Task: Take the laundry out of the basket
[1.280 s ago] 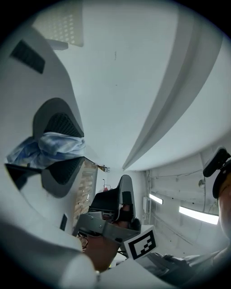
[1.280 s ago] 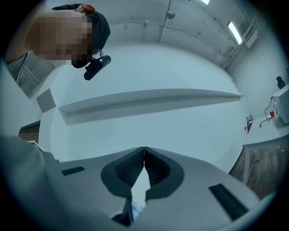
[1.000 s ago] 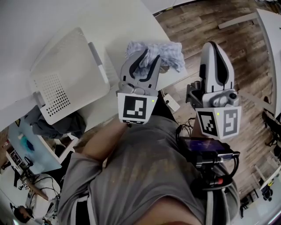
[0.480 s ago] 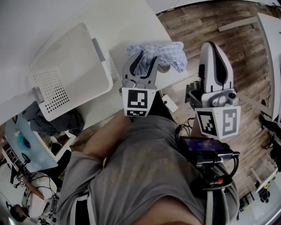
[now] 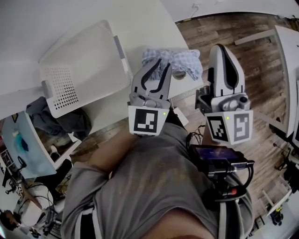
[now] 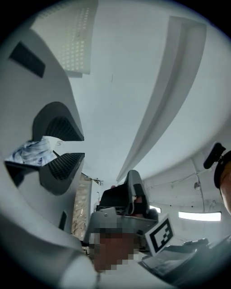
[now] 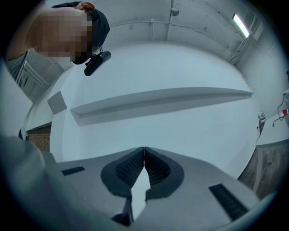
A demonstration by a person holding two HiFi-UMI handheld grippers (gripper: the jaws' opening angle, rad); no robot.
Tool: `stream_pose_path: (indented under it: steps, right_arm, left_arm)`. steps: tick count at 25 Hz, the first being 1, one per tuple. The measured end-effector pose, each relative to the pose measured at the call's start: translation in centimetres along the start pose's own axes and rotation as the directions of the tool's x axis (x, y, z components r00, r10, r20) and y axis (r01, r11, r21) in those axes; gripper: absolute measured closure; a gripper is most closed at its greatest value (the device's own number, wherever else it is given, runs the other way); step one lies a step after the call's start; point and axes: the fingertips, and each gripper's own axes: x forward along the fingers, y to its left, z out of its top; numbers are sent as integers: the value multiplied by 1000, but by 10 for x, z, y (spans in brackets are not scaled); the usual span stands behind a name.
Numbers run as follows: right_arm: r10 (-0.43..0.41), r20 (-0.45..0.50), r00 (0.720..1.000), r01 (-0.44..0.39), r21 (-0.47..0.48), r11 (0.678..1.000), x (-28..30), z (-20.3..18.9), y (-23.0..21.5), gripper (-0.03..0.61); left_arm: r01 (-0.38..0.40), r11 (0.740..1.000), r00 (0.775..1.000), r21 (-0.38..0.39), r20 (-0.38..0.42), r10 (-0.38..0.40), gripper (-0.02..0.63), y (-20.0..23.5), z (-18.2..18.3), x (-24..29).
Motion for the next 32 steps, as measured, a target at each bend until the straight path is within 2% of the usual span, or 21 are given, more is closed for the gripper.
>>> stream_pose_path:
  steps: [5, 8, 13, 15, 18, 23, 26, 32]
  right_arm:
    - [83, 28, 996, -83, 0, 997, 12, 9, 16, 571]
    - [144, 31, 989, -145, 4, 989, 21, 11, 27, 571]
    - [264, 26, 964, -264, 5, 964, 37, 8, 75, 571]
    - [325, 22, 946, -325, 1, 946, 42, 5, 99, 571]
    - [407, 12, 913, -407, -7, 913, 50, -1, 134, 571]
    - [498, 6, 867, -498, -26, 867, 60, -2, 172, 571]
    - [533, 13, 846, -533, -43, 845, 66, 1, 189, 571]
    - [571, -2, 821, -569, -84, 818, 65, -1, 209, 571]
  left_arm:
    - [-73, 996, 992, -51, 102, 78, 583, 13, 50, -19]
    - [-122, 990, 982, -64, 140, 130, 590, 22, 75, -30]
    - [-204, 976, 957, -79, 192, 216, 606, 56, 114, -63]
    - [-259, 963, 937, -75, 222, 269, 606, 74, 128, -78]
    - [-353, 934, 894, -61, 270, 356, 606, 103, 147, -100]
    - [-462, 885, 844, -63, 277, 460, 606, 132, 160, -125]
    - [-502, 862, 820, -65, 280, 499, 606, 142, 164, -137]
    - [-551, 831, 790, -75, 274, 549, 606, 155, 162, -157]
